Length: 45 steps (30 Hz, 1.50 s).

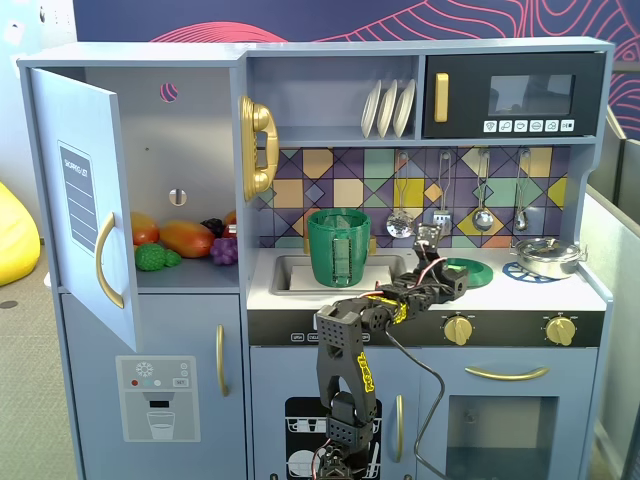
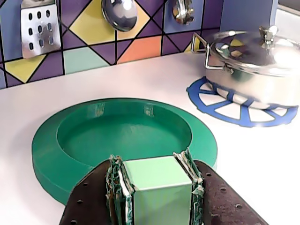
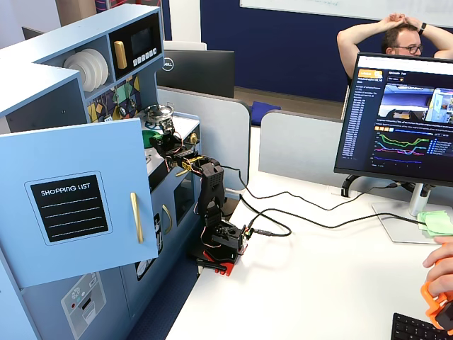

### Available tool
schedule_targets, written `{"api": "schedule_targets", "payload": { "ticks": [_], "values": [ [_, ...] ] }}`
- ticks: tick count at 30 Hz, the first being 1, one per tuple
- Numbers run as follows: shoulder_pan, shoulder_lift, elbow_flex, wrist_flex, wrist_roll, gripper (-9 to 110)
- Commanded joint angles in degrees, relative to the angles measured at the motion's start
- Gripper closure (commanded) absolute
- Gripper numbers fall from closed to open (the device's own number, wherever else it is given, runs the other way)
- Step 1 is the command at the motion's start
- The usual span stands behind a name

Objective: Take off the lid from the green recipient and place it on the counter

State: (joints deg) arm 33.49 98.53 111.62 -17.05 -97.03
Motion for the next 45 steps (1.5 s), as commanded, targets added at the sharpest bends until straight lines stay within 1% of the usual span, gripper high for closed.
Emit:
{"api": "schedule_targets", "payload": {
  "ticks": [1, 4, 9, 11, 13, 15, 18, 24, 28, 34, 38, 42, 45],
  "values": [
    [0.35, 1.14, 0.53, -2.29, -0.88, 101],
    [0.35, 1.32, 1.32, -2.29, -0.62, 96],
    [0.35, 1.76, 0.88, -2.29, 1.32, 75],
    [0.35, 2.20, 0.26, -1.67, 1.41, 71],
    [0.35, 3.08, -0.62, -0.88, 0.88, 70],
    [0.26, 4.39, -2.11, 0.18, 0.88, 70],
    [0.00, 8.35, -5.71, 6.59, 0.70, 71],
    [-1.58, 21.53, -11.34, 23.64, -0.09, 73],
    [-4.22, 33.57, -10.81, 40.69, 2.02, 73],
    [-14.94, 54.40, 1.14, 65.83, 2.02, 80],
    [-22.06, 62.84, 9.49, 79.80, 1.58, 85],
    [-25.40, 67.85, 20.39, 84.46, 2.46, 91],
    [-26.63, 71.81, 31.82, 82.44, 0.09, 96]
  ]
}}
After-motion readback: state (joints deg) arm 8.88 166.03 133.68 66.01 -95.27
